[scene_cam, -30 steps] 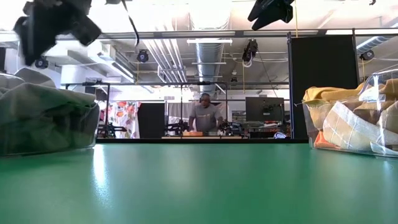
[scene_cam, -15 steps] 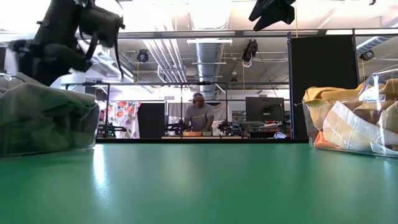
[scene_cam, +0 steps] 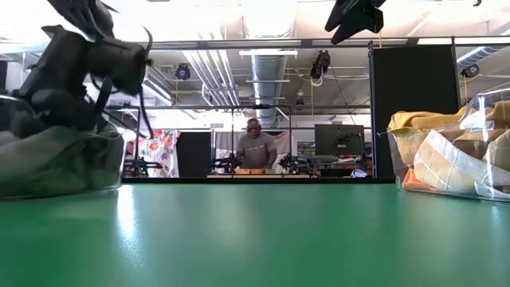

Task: Sort microfiber towel by color & place in baskets
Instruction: Put the light gray microfiber towel into the left transparent bin, then put the gray microfiber towel into the left transparent bin

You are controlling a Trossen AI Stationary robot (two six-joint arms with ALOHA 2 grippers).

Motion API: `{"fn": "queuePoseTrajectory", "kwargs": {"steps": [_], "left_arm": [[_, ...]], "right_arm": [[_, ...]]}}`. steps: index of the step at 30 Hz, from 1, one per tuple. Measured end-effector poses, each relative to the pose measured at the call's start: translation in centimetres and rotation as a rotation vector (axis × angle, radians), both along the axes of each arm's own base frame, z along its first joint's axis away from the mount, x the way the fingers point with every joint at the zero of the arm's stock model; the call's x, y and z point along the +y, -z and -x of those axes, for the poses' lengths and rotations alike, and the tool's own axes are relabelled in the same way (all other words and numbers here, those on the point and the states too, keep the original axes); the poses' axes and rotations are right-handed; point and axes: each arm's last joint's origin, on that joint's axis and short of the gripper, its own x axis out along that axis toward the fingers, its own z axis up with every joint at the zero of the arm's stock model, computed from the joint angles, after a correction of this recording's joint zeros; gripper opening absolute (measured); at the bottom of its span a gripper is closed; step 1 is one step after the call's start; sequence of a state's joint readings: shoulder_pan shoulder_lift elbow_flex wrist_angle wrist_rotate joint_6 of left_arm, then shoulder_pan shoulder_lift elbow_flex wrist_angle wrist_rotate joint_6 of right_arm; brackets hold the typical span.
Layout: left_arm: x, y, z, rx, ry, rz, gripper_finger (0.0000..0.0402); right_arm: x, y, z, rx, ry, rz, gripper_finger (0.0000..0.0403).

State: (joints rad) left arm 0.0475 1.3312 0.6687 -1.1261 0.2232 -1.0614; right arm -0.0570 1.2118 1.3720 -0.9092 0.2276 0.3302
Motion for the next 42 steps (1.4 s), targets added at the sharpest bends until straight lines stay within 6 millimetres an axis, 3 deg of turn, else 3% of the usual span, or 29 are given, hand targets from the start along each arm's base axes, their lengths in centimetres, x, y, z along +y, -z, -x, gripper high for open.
{"fn": "queuePoseTrajectory", "kwargs": {"steps": [5,8,16,20,24,28,32,38,42], "left_arm": [[0.0,0.7,0.1,0.003,-0.012,0.004,0.0200],[0.0,-0.3,-0.2,0.004,-0.005,0.014,0.0218],[0.0,-7.7,-1.1,-0.077,0.108,0.015,0.0246],[-0.2,-10.7,-1.7,-0.228,0.180,-0.011,0.0247],[-1.8,-13.9,-2.2,-0.409,0.300,-0.075,0.0247],[-5.3,-16.8,-2.7,-0.629,0.408,-0.087,0.0247],[-10.2,-17.9,-2.8,-0.800,0.530,-0.113,0.0247],[-18.1,-15.6,-0.7,-0.749,0.752,-0.068,0.0247],[-22.0,-13.7,0.4,-0.672,0.796,-0.031,0.0247]], "right_arm": [[0.0,0.0,0.0,-0.001,-0.001,0.001,0.0206],[0.0,0.0,0.0,0.000,-0.001,0.001,0.0206],[0.0,0.0,0.0,0.010,-0.028,0.026,0.0206],[0.0,0.0,0.0,0.011,-0.031,0.029,0.0206],[0.0,0.0,0.0,0.019,-0.044,0.052,0.0206],[-0.1,0.0,0.0,0.027,-0.062,0.071,0.0206],[-0.1,0.0,0.0,0.028,-0.067,0.075,0.0206],[-0.1,0.0,0.0,0.034,-0.085,0.093,0.0206],[-0.1,0.0,0.0,0.034,-0.085,0.093,0.0206]]}}
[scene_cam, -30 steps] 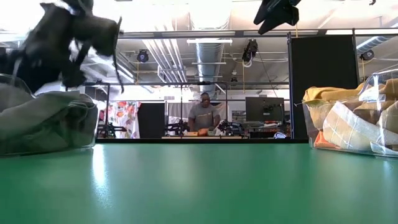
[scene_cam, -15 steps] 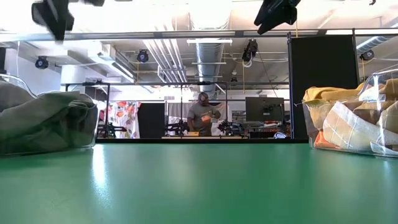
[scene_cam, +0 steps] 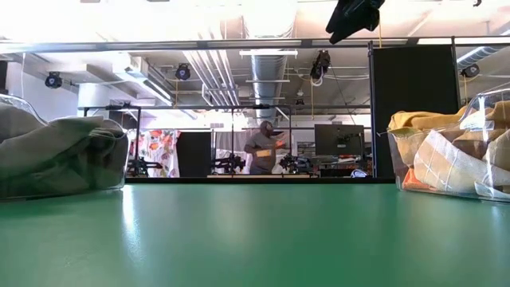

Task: Sort microfiber towel by color & place in baskets
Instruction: Put the gray microfiber towel into the left transparent bin

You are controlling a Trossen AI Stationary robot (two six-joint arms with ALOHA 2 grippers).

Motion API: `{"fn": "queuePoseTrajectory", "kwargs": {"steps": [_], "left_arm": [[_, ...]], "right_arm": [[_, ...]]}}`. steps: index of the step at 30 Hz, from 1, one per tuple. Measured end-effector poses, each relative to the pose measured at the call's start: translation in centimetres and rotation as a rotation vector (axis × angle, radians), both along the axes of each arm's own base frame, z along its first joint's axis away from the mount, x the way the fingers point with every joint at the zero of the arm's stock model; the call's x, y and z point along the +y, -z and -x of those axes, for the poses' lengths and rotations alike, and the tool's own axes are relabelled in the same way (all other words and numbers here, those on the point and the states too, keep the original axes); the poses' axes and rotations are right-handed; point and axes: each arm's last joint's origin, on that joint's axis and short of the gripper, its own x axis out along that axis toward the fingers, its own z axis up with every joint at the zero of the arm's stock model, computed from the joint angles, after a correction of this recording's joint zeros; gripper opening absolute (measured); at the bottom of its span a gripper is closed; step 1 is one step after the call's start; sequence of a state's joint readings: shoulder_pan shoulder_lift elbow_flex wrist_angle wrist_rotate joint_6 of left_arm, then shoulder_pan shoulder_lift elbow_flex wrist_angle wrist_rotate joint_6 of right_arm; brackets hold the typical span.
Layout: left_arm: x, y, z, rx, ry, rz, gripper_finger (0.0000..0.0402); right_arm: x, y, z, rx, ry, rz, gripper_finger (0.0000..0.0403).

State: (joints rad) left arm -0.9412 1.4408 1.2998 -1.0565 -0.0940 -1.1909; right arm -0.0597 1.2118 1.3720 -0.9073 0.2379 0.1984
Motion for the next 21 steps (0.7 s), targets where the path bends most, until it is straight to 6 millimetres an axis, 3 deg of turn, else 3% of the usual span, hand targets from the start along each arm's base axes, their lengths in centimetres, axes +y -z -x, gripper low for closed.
{"fn": "queuePoseTrajectory", "kwargs": {"steps": [4,9,15,21], "left_arm": [[-2.1,1.2,-0.1,0.076,0.046,-0.012,0.0247],[-3.3,3.5,-0.7,0.188,0.089,-0.031,0.0247],[-3.3,8.0,-0.1,0.345,0.104,-0.035,0.0247],[-3.1,12.6,1.1,0.348,0.049,0.043,0.0238]], "right_arm": [[0.0,0.0,0.0,-0.007,0.018,-0.016,0.0206],[0.0,0.3,0.0,-0.011,0.054,-0.049,0.0206],[0.0,1.5,0.0,0.006,0.100,-0.090,0.0206],[0.0,2.1,-0.1,0.014,0.124,-0.110,0.0206]]}}
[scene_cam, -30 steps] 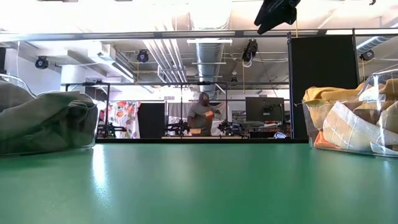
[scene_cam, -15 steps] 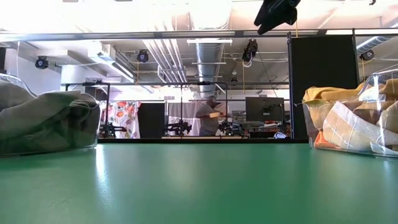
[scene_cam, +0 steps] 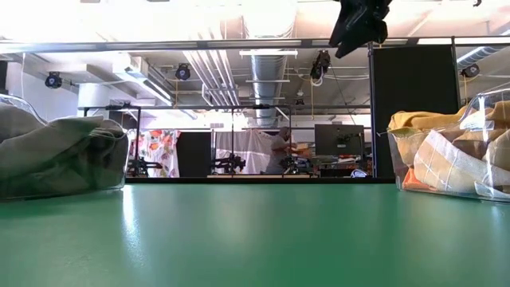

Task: Sort microfiber towel by color & place in baskets
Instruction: Put the gray microfiber towel into the left transparent bin

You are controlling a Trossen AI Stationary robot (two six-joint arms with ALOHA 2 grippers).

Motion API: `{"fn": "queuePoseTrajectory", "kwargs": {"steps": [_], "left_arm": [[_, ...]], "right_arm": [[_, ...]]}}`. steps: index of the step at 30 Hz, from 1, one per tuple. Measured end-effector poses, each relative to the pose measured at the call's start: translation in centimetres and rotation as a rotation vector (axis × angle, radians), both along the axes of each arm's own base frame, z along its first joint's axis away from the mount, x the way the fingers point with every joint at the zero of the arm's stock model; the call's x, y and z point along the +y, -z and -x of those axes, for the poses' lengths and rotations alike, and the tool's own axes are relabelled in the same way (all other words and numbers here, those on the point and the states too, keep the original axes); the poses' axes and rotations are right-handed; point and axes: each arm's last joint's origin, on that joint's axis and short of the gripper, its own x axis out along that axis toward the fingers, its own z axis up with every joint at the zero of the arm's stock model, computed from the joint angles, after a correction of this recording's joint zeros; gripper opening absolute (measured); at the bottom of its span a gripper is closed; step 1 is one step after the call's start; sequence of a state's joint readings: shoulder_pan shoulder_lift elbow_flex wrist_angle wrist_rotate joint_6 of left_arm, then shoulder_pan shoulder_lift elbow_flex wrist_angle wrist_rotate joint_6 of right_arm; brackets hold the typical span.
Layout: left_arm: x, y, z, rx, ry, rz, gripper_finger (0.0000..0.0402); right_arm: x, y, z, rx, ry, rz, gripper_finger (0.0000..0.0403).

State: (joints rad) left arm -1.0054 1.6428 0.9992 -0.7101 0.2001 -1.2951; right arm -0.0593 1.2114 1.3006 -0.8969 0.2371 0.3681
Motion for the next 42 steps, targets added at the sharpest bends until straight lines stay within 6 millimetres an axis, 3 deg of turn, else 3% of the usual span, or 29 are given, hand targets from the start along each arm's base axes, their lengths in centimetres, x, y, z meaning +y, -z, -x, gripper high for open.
{"fn": "queuePoseTrajectory", "kwargs": {"steps": [5,11,12,15,18,22,31,37,42], "left_arm": [[1.1,2.6,0.7,0.016,-0.046,-0.007,0.0194],[2.0,3.2,0.6,0.023,-0.065,-0.004,0.0031],[1.9,2.9,0.4,0.013,-0.063,0.009,0.0019],[1.5,1.0,0.1,-0.049,-0.011,0.045,0.0026],[0.9,-2.9,-0.4,-0.143,0.016,0.137,0.0024],[2.0,-7.3,-0.1,-0.224,-0.007,0.118,0.0007],[8.9,-17.6,0.7,-0.766,-0.350,-0.192,0.0007],[13.0,-20.4,1.9,-0.964,-0.501,-0.373,0.0007],[15.1,-20.2,3.5,-0.851,-0.510,-0.412,0.0007]], "right_arm": [[0.0,-0.2,-0.3,-0.038,-0.001,0.003,0.0206],[0.0,-0.4,-0.5,-0.067,-0.002,0.005,0.0206],[0.0,-0.4,-0.5,-0.067,-0.004,0.007,0.0206],[0.0,-0.4,-0.5,-0.061,-0.023,0.023,0.0206],[0.0,-0.5,-0.6,-0.075,-0.029,0.030,0.0206],[-0.1,-1.0,-1.0,-0.126,-0.046,0.053,0.0206],[-0.3,-1.9,-1.8,-0.243,-0.064,0.091,0.0206],[-0.2,-1.9,-1.7,-0.247,-0.053,0.058,0.0206],[0.0,-1.6,-1.6,-0.236,-0.057,-0.013,0.0206]]}}
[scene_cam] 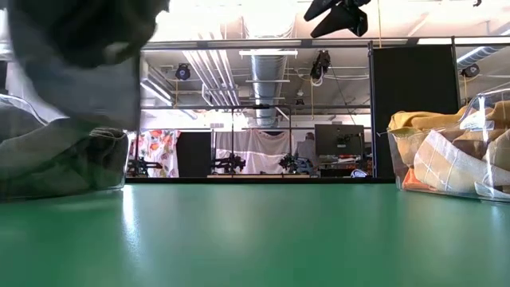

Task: Sort microfiber towel by color & place in baskets
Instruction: Put the gray microfiber towel into the left transparent bin

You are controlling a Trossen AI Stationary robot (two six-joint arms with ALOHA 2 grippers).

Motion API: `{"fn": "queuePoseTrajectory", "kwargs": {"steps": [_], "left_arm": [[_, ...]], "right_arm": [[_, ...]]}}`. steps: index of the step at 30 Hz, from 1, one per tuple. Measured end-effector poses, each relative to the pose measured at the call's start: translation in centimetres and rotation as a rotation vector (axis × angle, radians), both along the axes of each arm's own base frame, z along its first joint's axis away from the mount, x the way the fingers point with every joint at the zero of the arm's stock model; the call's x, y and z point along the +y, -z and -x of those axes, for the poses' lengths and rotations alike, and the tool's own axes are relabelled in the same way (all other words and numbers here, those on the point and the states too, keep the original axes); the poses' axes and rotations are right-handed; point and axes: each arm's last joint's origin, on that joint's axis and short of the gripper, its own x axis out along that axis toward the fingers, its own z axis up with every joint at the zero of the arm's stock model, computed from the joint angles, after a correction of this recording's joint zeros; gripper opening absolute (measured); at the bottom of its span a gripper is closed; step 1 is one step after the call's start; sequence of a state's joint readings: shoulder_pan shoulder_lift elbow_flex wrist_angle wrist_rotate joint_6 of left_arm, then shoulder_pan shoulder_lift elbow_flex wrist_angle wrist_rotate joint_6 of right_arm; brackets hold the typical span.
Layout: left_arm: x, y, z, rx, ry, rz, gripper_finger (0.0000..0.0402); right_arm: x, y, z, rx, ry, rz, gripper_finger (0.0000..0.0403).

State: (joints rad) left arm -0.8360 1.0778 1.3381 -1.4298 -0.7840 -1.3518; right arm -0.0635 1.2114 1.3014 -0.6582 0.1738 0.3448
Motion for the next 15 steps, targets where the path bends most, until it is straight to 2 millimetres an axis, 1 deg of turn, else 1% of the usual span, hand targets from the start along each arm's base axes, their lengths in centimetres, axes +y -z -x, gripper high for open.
{"fn": "queuePoseTrajectory", "kwargs": {"steps": [3,6,8,13,15], "left_arm": [[1.1,0.9,1.3,0.129,-0.070,0.056,0.0007],[1.5,2.3,1.9,0.188,-0.084,0.128,0.0007],[1.8,3.2,2.4,0.230,-0.127,0.184,0.0007],[2.0,6.6,3.2,0.409,-0.234,0.294,0.0007],[2.2,7.7,3.4,0.426,-0.291,0.307,0.0007]], "right_arm": [[0.2,0.1,0.1,0.014,-0.005,-0.026,0.0206],[0.3,0.2,0.1,0.020,-0.008,-0.030,0.0206],[0.4,0.2,0.1,0.019,-0.012,-0.030,0.0206],[0.4,0.2,0.1,0.019,-0.013,-0.030,0.0206],[0.4,0.2,0.1,0.018,-0.013,-0.030,0.0206]]}}
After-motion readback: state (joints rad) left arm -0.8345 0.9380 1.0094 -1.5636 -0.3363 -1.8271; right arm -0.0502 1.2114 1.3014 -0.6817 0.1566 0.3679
